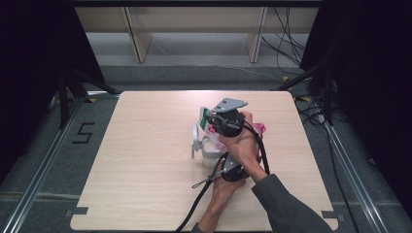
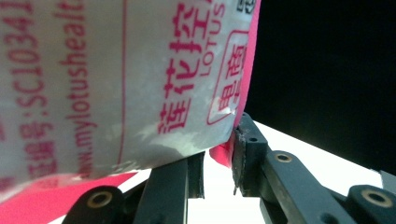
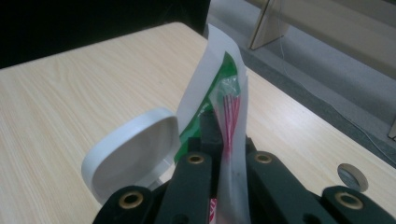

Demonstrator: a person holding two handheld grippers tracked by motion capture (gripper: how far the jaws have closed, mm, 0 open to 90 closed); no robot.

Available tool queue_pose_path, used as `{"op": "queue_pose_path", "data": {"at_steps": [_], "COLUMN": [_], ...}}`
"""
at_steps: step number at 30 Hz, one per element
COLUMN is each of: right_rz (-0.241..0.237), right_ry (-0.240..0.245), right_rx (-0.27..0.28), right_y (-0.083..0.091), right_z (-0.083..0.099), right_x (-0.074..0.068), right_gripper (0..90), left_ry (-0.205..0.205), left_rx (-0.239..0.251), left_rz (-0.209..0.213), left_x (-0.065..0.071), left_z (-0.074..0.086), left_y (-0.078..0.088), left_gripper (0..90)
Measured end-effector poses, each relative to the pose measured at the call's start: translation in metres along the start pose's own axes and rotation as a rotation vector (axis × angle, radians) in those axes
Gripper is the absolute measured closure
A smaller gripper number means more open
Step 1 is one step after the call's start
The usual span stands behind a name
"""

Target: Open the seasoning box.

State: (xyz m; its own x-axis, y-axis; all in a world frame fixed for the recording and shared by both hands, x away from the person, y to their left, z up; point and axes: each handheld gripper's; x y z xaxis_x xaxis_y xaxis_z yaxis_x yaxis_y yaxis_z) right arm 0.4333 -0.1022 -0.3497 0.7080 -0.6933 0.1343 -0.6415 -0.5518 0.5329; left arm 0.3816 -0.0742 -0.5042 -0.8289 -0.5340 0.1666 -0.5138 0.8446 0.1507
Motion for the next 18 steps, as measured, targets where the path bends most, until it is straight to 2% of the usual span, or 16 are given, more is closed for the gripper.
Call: {"op": "queue_pose_path", "data": {"at_steps": [3, 4, 5, 6, 7, 10, 12, 14, 16, 17, 18], "right_rz": [0.002, -0.004, -0.006, 0.004, -0.001, 0.002, -0.008, 0.001, 0.007, 0.005, 0.001], "right_ry": [-0.006, -0.030, -0.005, -0.001, 0.005, -0.011, 0.006, 0.003, 0.008, -0.008, 0.011], "right_rx": [0.003, -0.004, 0.006, 0.010, -0.011, 0.017, -0.003, -0.005, 0.021, 0.005, -0.003], "right_y": [0.0006, 0.0014, 0.0007, -0.0008, -0.0005, -0.0006, -0.0008, -0.0009, -0.0015, -0.0015, -0.0026], "right_z": [-0.0001, -0.0001, -0.0003, 0.0002, 0.0001, -0.0001, -0.0003, -0.0003, -0.0003, 0.0000, 0.0002], "right_x": [0.0011, -0.0005, 0.0004, -0.0008, -0.0008, -0.0016, -0.0013, -0.0008, 0.0002, -0.0012, -0.0012], "right_gripper": [90.0, 90.0, 90.0, 90.0, 90.0, 90.0, 90.0, 90.0, 90.0, 90.0, 90.0], "left_ry": [-0.003, -0.010, -0.001, -0.003, -0.004, -0.004, 0.000, -0.004, -0.001, 0.000, 0.022], "left_rx": [0.000, 0.001, 0.004, -0.003, -0.003, 0.001, -0.003, 0.001, 0.002, -0.001, 0.016], "left_rz": [-0.003, -0.005, 0.005, -0.005, -0.006, 0.002, -0.004, -0.003, 0.003, 0.000, -0.001], "left_x": [-0.0004, -0.0010, -0.0008, -0.0015, -0.0015, -0.0017, -0.0014, -0.0015, -0.0016, -0.0012, 0.0007], "left_z": [-0.0011, -0.0012, -0.0003, 0.0000, 0.0000, -0.0014, -0.0002, -0.0010, -0.0010, -0.0002, 0.0002], "left_y": [0.0006, 0.0009, 0.0007, 0.0003, 0.0003, 0.0019, 0.0007, 0.0014, 0.0015, 0.0006, -0.0007], "left_gripper": [76.3, 76.3, 76.3, 76.3, 76.3, 76.3, 76.3, 76.3, 76.3, 76.3, 76.3]}}
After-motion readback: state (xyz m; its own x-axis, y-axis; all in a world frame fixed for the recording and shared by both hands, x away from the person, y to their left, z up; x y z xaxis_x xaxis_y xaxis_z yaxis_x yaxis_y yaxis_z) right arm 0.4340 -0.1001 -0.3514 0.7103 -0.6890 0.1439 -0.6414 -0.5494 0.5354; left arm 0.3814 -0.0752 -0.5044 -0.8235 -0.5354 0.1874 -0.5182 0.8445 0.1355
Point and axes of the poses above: each handheld gripper's, and its own axes: y roughly backward along the jaws, z roughly out of its underside, x roughly to its right, and after that the axes turned 1 degree about -y, right-handed
